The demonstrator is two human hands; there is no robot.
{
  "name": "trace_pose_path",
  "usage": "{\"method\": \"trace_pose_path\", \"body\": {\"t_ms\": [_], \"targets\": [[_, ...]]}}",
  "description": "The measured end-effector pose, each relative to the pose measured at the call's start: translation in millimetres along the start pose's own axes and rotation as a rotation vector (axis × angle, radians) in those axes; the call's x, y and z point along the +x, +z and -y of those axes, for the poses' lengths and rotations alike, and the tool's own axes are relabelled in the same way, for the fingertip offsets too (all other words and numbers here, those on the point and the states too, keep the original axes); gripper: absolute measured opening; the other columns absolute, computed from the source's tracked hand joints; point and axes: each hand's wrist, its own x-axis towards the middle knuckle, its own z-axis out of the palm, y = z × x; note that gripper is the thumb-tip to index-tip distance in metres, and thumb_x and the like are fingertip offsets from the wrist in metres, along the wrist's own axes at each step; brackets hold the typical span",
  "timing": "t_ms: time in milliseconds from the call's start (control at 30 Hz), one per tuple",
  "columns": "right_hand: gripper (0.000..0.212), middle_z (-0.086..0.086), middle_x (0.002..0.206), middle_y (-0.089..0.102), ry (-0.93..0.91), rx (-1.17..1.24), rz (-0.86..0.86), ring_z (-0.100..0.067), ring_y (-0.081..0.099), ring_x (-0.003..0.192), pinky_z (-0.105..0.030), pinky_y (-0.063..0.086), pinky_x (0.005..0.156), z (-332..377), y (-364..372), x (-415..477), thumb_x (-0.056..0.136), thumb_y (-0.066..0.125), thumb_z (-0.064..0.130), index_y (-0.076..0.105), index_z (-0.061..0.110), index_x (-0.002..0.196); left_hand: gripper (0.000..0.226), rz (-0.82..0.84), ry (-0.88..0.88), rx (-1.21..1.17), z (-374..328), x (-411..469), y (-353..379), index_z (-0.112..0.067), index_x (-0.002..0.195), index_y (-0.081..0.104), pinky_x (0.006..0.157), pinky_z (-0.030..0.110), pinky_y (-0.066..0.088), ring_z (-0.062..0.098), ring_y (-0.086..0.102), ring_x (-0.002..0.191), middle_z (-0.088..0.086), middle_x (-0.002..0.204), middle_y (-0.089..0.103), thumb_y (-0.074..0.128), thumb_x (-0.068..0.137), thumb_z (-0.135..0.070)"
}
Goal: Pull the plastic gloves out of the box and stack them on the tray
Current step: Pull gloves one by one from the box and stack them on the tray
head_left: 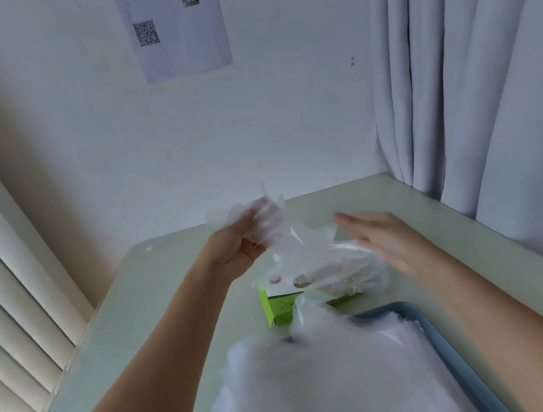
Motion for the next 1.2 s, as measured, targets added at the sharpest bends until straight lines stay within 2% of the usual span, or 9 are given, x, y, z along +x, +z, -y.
{"method": "trace_pose_path", "body": {"t_ms": [100, 300, 433, 567, 667, 767, 900, 1100, 1200], "targets": [[0.082, -0.019, 0.104, 0.060, 0.336, 0.349, 0.275, -0.034, 0.059, 0.108, -0.042, 0.054, 0.087, 2, 20, -3, 0.048, 0.083, 0.044, 0.050, 0.005, 0.112, 0.032, -0.002, -0.047, -0.109, 7, 1, 10, -0.002, 0.108, 0.060, 0.075, 0.030, 0.057, 0.018, 0.072, 0.078, 0.010, 0.089, 0.073, 0.030, 0.103, -0.011], [0.007, -0.005, 0.075, 0.074, 0.231, 0.606, 0.018, -0.011, 0.070, 0.062, -0.023, 0.058, 0.055, -16, 13, 8, 0.087, 0.062, 0.005, 0.065, 0.004, 0.093, 0.031, -0.118, -0.197, 0.147, 23, 2, 5, -0.002, 0.101, 0.058, 0.079, 0.039, 0.053, 0.025, 0.067, 0.075, 0.013, 0.084, 0.069, 0.030, 0.104, -0.015], [0.007, -0.004, 0.071, 0.072, 0.183, 0.473, -0.017, -0.008, 0.068, 0.058, -0.019, 0.055, 0.053, -22, 2, 6, 0.083, 0.066, 0.003, 0.066, 0.003, 0.090, 0.030, -0.241, -0.256, 0.357, 31, -2, 2, -0.001, 0.099, 0.058, 0.074, 0.039, 0.056, 0.027, 0.067, 0.072, 0.017, 0.087, 0.066, 0.041, 0.103, -0.026], [0.019, 0.000, 0.057, 0.063, 0.112, 0.192, -0.127, -0.009, 0.056, 0.052, -0.016, 0.048, 0.049, -21, -2, 7, 0.068, 0.081, 0.011, 0.067, 0.003, 0.077, 0.026, -0.426, -0.142, 0.696, 35, 1, -4, 0.004, 0.079, 0.058, 0.049, 0.023, 0.056, 0.014, 0.058, 0.038, 0.013, 0.061, 0.058, 0.070, 0.086, -0.018], [0.025, 0.006, 0.046, 0.054, 0.035, 0.022, -0.168, -0.009, 0.044, 0.048, -0.018, 0.043, 0.052, -21, -4, 9, 0.070, 0.083, 0.017, 0.061, 0.006, 0.065, 0.030, -0.478, -0.123, 0.830, 31, 4, -13, -0.001, 0.066, 0.058, 0.064, 0.029, 0.057, 0.015, 0.059, 0.045, 0.004, 0.046, 0.059, 0.083, 0.073, -0.016], [0.016, -0.005, 0.062, 0.065, 0.025, 0.007, -0.145, -0.013, 0.056, 0.057, -0.016, 0.051, 0.052, -20, -11, 11, 0.073, 0.079, 0.008, 0.069, -0.003, 0.079, 0.023, -0.496, -0.077, 0.863, 30, 3, -20, -0.003, 0.067, 0.059, 0.059, 0.025, 0.056, 0.012, 0.063, 0.046, 0.002, 0.047, 0.062, 0.078, 0.078, -0.010], [0.026, -0.015, 0.085, 0.069, 0.055, -0.023, -0.121, -0.021, 0.065, 0.071, -0.017, 0.056, 0.059, -22, -22, 12, 0.079, 0.073, 0.000, 0.066, -0.011, 0.100, 0.027, -0.493, -0.024, 1.023, 31, 2, -29, -0.007, 0.065, 0.065, 0.076, 0.037, 0.057, 0.026, 0.065, 0.067, 0.007, 0.060, 0.067, 0.063, 0.090, -0.015], [0.022, -0.008, 0.070, 0.067, 0.060, -0.288, -0.264, -0.016, 0.063, 0.060, -0.022, 0.056, 0.068, -29, -37, 18, 0.079, 0.076, 0.009, 0.068, -0.006, 0.094, 0.021, -0.501, -0.026, 0.990, 26, -6, -34, -0.004, 0.070, 0.063, 0.051, 0.021, 0.054, 0.011, 0.062, 0.046, 0.003, 0.056, 0.066, 0.060, 0.091, -0.005], [0.016, -0.004, 0.058, 0.064, 0.039, -0.521, -0.319, -0.012, 0.063, 0.053, -0.019, 0.050, 0.061, -31, -41, 17, 0.082, 0.074, 0.013, 0.072, -0.002, 0.088, 0.019, -0.555, 0.081, 1.019, 18, -11, -37, -0.002, 0.066, 0.064, 0.059, 0.027, 0.055, 0.016, 0.062, 0.053, 0.003, 0.057, 0.067, 0.069, 0.084, -0.006]]}}
